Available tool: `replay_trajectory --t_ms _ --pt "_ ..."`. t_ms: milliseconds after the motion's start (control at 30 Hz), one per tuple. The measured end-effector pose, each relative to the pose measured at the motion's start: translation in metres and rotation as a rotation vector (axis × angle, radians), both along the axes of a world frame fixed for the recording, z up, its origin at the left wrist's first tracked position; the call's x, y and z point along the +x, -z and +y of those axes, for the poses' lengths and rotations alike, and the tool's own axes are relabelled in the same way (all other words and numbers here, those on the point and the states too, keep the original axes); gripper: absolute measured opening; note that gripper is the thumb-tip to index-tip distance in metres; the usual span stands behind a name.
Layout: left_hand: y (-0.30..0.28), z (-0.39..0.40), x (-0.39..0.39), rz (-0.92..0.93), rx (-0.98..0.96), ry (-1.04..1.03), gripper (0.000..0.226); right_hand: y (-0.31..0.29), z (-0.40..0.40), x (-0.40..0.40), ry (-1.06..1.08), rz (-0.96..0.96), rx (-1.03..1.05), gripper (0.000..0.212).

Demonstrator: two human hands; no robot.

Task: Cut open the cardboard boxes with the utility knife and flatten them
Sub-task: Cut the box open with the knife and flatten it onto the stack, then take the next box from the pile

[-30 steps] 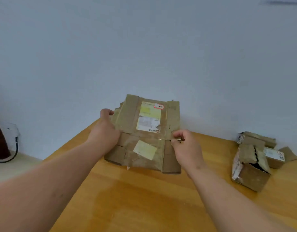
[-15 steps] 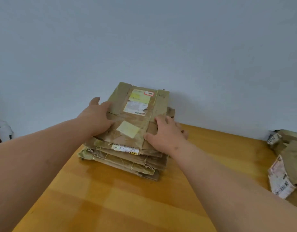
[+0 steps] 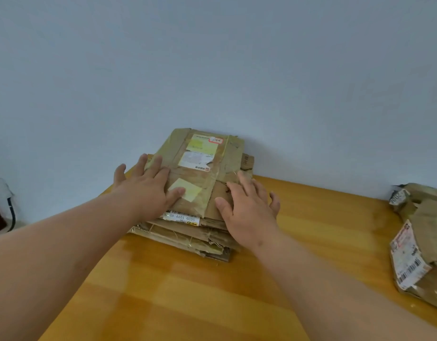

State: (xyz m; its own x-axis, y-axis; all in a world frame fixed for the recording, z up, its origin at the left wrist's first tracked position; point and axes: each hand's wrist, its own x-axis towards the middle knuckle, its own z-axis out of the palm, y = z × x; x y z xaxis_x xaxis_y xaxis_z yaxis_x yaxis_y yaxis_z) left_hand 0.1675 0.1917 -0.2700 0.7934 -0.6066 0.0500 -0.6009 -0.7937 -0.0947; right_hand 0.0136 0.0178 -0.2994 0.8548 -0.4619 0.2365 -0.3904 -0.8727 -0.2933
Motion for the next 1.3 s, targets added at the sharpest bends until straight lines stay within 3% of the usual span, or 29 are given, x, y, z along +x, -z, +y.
replay_trajectory --t_ms 167,367,633,833,967,1100,1200,1300 --pt "-0.015 -0.005 -0.026 -0.120 -0.149 0.131 0.064 -0.013 0.000 -0.038 -0.008 -0.151 -0.038 0.045" --pt "-0.024 -0.033 -0.081 -0.106 -0.145 0.250 0.062 -0.025 -0.012 -0.099 0.012 -0.087 -0.023 0.040" --pt "-0.020 -0.090 -0.176 -0.060 -0.163 0.408 0.065 -0.036 -0.049 -0.213 0.122 -0.037 -0.166 0.036" --pt "-0.015 -0.137 -0.248 0.042 -0.178 0.478 0.066 -0.041 -0.077 -0.295 0.323 -0.291 -0.263 0.033" --pt "-0.007 -0.163 -0.284 0.115 -0.174 0.500 0.063 -0.036 -0.101 -0.323 0.500 -0.412 -0.085 0.033" --pt "-0.007 -0.188 -0.303 0.274 -0.217 0.471 0.061 -0.027 -0.131 -0.331 0.550 -0.455 0.352 0.043" --pt "-0.005 -0.204 -0.310 0.584 -0.356 0.407 0.065 -0.014 -0.143 -0.327 0.363 -0.350 0.561 0.061" --pt "-0.001 -0.216 -0.316 0.882 -0.481 0.398 0.076 0.002 -0.148 -0.323 0.310 -0.350 0.644 0.069"
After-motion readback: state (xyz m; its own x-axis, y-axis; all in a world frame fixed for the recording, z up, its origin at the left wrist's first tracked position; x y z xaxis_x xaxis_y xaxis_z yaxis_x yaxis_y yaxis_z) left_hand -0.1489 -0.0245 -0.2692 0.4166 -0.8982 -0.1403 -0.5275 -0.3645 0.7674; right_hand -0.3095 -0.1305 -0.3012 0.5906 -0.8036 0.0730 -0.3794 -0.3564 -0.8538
